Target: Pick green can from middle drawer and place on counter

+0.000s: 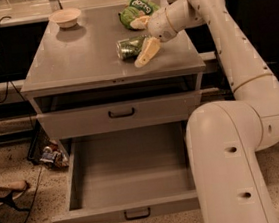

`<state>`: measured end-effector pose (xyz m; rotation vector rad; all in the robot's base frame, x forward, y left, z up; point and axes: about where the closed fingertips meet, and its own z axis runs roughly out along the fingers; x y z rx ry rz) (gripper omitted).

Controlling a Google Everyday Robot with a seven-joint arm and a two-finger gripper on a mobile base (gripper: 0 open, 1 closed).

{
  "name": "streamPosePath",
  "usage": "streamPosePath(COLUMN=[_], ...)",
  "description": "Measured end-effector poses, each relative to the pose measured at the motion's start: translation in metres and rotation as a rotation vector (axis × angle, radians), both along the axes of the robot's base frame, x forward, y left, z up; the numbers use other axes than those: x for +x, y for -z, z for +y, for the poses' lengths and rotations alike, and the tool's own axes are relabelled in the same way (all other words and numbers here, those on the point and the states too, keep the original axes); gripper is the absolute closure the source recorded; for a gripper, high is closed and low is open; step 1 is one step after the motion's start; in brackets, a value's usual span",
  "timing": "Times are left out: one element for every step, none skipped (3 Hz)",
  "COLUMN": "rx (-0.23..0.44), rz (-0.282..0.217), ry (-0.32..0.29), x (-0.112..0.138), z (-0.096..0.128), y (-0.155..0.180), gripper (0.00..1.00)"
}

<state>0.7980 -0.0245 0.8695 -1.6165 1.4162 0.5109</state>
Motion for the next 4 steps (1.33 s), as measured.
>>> streamPosePath(rx=[0.021, 0.063, 0.147, 0.202], rz=[0.009, -0.003, -0.038, -0.07], ry=[0.021, 0.112, 0.283, 0.388], x=[0.003, 0.012, 0.015, 0.005], z=[-0.01, -0.045, -0.119, -0.159], y=[-0.001, -0.009, -0.02, -0.021], gripper=[0.0, 0.0, 0.0, 0.0])
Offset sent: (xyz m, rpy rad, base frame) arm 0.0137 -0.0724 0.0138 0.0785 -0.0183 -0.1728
